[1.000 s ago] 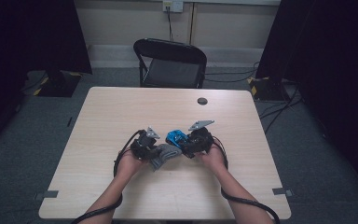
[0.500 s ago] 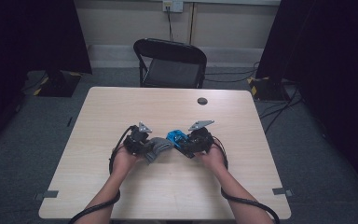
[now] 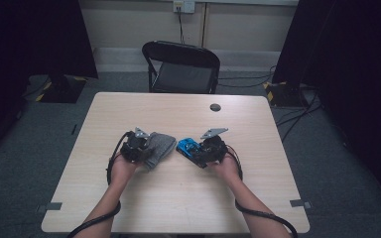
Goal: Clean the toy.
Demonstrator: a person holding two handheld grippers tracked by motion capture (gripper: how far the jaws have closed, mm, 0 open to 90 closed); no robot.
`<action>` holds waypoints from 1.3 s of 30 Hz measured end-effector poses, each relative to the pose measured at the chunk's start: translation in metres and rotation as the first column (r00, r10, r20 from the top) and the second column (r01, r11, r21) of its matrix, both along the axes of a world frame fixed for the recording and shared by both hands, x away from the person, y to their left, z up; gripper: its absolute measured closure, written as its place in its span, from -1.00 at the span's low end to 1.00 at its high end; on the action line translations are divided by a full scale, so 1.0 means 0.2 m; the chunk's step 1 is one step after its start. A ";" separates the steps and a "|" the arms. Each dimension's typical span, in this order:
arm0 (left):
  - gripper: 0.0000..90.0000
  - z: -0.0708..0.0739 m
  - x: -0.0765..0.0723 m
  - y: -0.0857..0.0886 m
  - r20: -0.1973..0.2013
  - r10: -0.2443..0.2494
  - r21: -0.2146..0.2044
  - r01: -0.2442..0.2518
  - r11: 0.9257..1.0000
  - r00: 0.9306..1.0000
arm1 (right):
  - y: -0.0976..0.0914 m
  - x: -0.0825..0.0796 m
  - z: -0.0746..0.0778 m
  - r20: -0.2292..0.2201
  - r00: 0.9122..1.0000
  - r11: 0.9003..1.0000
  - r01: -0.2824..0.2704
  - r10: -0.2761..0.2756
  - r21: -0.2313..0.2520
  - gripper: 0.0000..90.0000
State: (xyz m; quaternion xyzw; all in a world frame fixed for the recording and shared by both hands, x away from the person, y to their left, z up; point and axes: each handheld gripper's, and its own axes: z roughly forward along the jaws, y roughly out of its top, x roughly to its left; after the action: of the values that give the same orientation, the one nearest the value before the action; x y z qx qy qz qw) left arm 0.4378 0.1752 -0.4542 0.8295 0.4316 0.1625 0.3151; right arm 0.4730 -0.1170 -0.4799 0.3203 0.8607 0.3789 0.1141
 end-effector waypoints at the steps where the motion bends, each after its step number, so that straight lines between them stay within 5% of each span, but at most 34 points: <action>1: 0.69 0.00 -0.01 0.00 0.002 -0.008 -0.002 0.008 1.000 1.000 | 0.00 0.00 0.00 0.000 1.000 1.000 0.000 0.000 0.001 -0.07; 16: 0.69 0.06 -0.14 -0.06 0.009 -0.126 -0.030 0.126 0.992 0.992 | 0.00 0.00 0.00 -0.002 1.000 1.000 0.004 -0.004 0.002 -0.07; 21: 0.69 0.06 -0.19 -0.09 0.006 -0.174 -0.002 0.174 0.985 0.985 | 0.00 0.00 0.00 -0.001 1.000 1.000 0.005 -0.005 0.003 -0.07; 31: 0.69 0.06 -0.32 -0.20 -0.001 -0.292 -0.009 0.292 0.957 0.957 | 0.00 0.00 0.00 -0.009 1.000 1.000 0.007 -0.006 0.005 -0.06; 39: 0.69 0.02 -0.38 -0.34 -0.041 -0.399 -0.016 0.399 0.917 0.916 | 0.00 0.01 0.01 -0.015 1.000 1.000 0.001 -0.001 -0.005 -0.06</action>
State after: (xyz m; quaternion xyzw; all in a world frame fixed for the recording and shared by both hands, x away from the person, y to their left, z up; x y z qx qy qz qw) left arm 0.3613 0.1066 -0.4510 0.9022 0.2608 0.0752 0.3352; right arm 0.4749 -0.1166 -0.4785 0.3232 0.8623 0.3744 0.1088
